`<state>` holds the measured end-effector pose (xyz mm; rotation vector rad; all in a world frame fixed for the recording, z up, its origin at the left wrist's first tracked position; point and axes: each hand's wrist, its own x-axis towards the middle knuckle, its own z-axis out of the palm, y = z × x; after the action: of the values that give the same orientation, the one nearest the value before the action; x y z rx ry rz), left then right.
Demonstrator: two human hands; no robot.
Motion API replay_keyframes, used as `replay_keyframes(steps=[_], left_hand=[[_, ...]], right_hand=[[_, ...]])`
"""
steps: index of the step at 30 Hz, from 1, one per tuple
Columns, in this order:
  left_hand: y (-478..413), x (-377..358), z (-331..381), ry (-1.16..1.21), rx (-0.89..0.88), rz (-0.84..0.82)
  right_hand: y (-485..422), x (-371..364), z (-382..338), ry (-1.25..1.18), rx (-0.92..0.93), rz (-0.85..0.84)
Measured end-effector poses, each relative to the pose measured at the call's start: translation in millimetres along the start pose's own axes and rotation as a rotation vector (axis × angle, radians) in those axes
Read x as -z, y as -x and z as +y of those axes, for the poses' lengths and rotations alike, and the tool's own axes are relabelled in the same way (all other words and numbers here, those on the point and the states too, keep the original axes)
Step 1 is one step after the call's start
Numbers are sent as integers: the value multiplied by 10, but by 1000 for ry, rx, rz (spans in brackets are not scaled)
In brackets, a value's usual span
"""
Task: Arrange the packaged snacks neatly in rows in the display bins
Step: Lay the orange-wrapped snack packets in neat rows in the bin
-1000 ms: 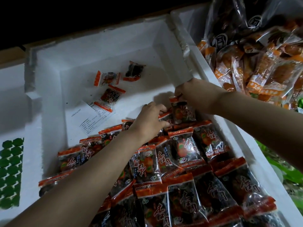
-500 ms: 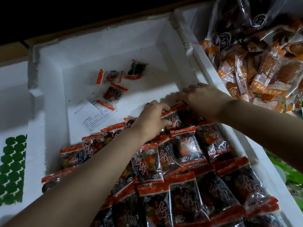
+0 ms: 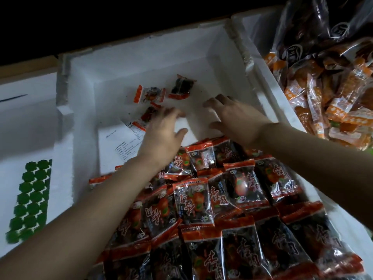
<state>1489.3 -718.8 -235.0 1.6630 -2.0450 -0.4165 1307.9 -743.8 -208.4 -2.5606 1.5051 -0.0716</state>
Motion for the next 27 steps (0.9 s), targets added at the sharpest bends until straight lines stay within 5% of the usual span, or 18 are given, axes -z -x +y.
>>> replay_keyframes(steps=[6,22,27], left_hand=[[-110,144,-508,-94,162,187],[-676,132,-602,-192,210,-167],[-713,142,-607,-240,197,-82]], right_hand=[[-457,-235,-224,-82,-91,58],[-1105,-272,-122,-15,-48,9],[-1042,-237,-154,68,-24,78]])
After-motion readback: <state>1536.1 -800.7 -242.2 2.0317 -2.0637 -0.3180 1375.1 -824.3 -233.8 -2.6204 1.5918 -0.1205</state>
